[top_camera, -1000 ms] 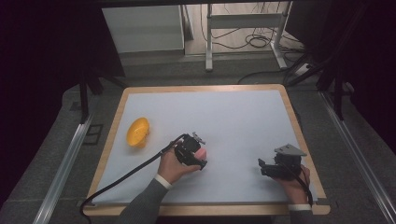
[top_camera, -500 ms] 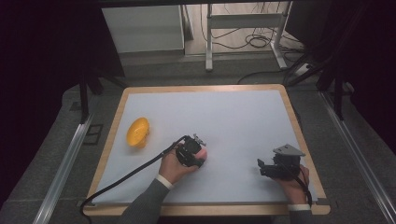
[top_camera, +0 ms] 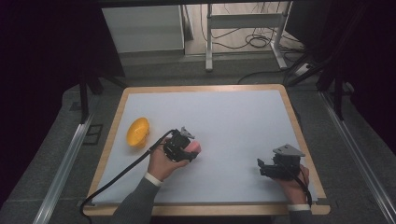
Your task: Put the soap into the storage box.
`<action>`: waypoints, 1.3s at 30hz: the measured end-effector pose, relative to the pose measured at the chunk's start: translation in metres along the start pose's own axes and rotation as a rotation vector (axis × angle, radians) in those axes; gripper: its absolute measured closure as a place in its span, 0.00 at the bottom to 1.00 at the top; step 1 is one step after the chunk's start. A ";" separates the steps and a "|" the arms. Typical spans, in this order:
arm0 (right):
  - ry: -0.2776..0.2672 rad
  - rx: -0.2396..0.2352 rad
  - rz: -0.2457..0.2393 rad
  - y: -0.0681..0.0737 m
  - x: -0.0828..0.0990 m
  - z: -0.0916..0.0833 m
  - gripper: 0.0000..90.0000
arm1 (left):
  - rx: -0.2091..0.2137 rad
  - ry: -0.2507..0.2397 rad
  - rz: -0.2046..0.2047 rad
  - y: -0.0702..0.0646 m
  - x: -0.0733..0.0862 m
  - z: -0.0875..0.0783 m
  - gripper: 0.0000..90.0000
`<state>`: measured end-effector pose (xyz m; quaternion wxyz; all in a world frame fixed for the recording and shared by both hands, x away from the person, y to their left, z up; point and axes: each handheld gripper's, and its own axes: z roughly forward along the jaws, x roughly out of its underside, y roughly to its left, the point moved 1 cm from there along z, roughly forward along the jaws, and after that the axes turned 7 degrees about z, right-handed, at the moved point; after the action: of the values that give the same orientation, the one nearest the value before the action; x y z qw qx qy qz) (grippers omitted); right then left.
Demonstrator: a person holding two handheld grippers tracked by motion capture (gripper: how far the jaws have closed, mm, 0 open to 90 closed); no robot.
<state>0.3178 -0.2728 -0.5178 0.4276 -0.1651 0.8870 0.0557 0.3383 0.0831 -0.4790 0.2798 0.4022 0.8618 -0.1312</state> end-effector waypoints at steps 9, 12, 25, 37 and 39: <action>0.005 0.000 0.002 0.000 0.001 0.001 0.07 | -0.003 -0.015 -0.010 0.006 0.005 -0.007 0.67; 0.005 0.002 0.002 -0.001 0.001 0.001 0.07 | -0.016 -0.042 -0.012 0.007 0.005 -0.016 0.67; 0.005 0.002 -0.002 0.000 0.001 0.001 0.07 | -0.041 -0.052 -0.027 0.017 0.011 -0.026 0.67; 0.009 0.003 -0.002 0.000 0.002 0.002 0.07 | -0.062 -0.062 -0.065 0.031 0.021 -0.034 0.67; 0.010 0.004 -0.001 0.000 0.002 0.002 0.07 | -0.068 -0.060 -0.072 0.034 0.022 -0.036 0.66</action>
<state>0.3186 -0.2729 -0.5206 0.4237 -0.1649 0.8891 0.0528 0.3390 0.1349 -0.4630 0.3141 0.3573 0.8708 -0.1239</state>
